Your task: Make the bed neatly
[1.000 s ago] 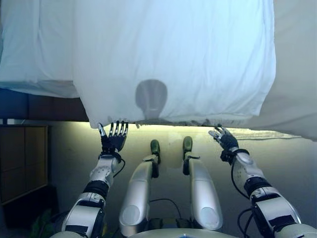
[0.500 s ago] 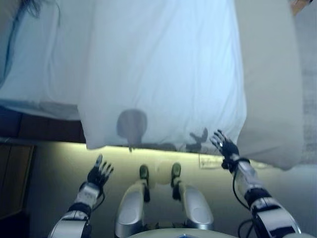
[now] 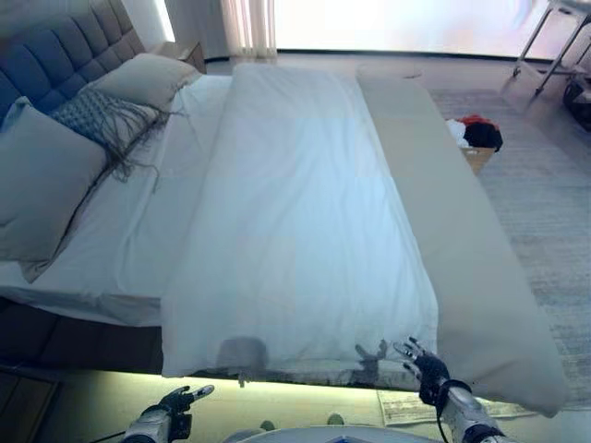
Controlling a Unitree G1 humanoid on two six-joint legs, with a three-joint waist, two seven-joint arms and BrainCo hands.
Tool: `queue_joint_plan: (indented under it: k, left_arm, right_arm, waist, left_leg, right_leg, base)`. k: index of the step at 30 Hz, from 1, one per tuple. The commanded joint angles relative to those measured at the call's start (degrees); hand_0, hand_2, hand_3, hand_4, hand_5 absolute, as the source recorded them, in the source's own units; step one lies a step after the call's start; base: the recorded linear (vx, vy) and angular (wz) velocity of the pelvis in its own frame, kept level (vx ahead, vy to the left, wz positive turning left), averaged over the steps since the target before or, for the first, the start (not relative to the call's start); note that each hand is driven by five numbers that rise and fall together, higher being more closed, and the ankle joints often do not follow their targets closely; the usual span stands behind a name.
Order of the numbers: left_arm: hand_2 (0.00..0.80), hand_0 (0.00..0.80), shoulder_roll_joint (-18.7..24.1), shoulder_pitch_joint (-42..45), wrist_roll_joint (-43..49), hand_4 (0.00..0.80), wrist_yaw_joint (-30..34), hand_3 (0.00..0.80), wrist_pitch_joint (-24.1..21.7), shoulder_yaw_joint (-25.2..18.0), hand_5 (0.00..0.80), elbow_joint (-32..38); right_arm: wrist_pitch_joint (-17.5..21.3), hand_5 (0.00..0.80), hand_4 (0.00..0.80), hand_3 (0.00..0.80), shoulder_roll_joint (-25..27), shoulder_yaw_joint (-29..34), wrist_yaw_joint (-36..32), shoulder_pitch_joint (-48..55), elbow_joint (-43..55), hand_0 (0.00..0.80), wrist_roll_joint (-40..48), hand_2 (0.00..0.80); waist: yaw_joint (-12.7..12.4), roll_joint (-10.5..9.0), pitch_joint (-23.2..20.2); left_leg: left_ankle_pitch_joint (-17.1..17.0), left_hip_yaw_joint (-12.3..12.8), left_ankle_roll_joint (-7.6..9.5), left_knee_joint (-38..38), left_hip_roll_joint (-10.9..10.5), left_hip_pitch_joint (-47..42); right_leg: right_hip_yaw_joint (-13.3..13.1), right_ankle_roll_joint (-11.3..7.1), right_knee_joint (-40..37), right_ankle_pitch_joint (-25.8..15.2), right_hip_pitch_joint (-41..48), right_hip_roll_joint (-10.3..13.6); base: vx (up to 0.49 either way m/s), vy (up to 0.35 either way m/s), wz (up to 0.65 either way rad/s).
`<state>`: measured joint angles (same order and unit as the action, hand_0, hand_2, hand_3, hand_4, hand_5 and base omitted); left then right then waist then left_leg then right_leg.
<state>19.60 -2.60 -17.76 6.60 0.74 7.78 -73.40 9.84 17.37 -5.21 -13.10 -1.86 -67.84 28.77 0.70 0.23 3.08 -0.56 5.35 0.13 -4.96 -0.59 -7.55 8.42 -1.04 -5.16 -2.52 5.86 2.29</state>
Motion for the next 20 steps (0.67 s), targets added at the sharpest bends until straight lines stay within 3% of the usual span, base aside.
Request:
queue_joint_plan:
  k: [1, 9, 20]
  left_arm:
    - [0.0, 0.0, -2.2, -2.3, -3.6, 0.0, -0.7, 0.0, -0.7, -0.7, 0.0, -4.5]
    - [0.0, 0.0, -8.4, -1.2, -7.0, 0.0, -1.7, 0.0, -0.6, -3.1, 0.0, -7.5]
    - [0.0, 0.0, -7.9, -1.6, -9.9, 0.0, -1.0, 0.0, 0.1, -3.1, 0.0, -7.0]
  right_arm:
    - [-1.7, 0.0, 0.0, 0.0, -1.6, 0.5, 3.3, -2.3, -4.3, 0.0, 0.6, 0.0]
    - [-7.3, 0.0, 0.0, 0.0, -5.8, 4.1, 9.6, 0.2, -11.8, 0.0, 1.1, 0.0]
    - [-5.3, 0.0, 0.0, 0.0, -5.6, 2.7, 8.2, -0.8, -10.7, 0.0, 2.5, 0.0]
  waist:
    - [0.2, -0.64, -0.4]
    - [-0.2, -0.99, -0.7]
    - [-0.3, -1.25, -0.9]
  left_leg:
    - [-1.2, -2.6, -1.69, 0.0, -1.0, 0.8]
    - [-0.5, -2.7, -1.04, 0.2, -1.2, -0.8]
    - [-0.3, -2.9, -0.81, 0.0, -1.3, -1.5]
  right_leg:
    - [-1.2, -2.63, 1.0, -1.4, 0.5, 0.4]
    - [-0.5, -2.13, 1.4, -0.8, 2.4, 0.1]
    - [-0.5, -2.32, 1.4, -0.8, 3.0, 0.2]
  base:
    - [0.032, -0.006, 0.0]
    - [0.021, -0.007, 0.01]
    - [0.006, 0.002, 0.0]
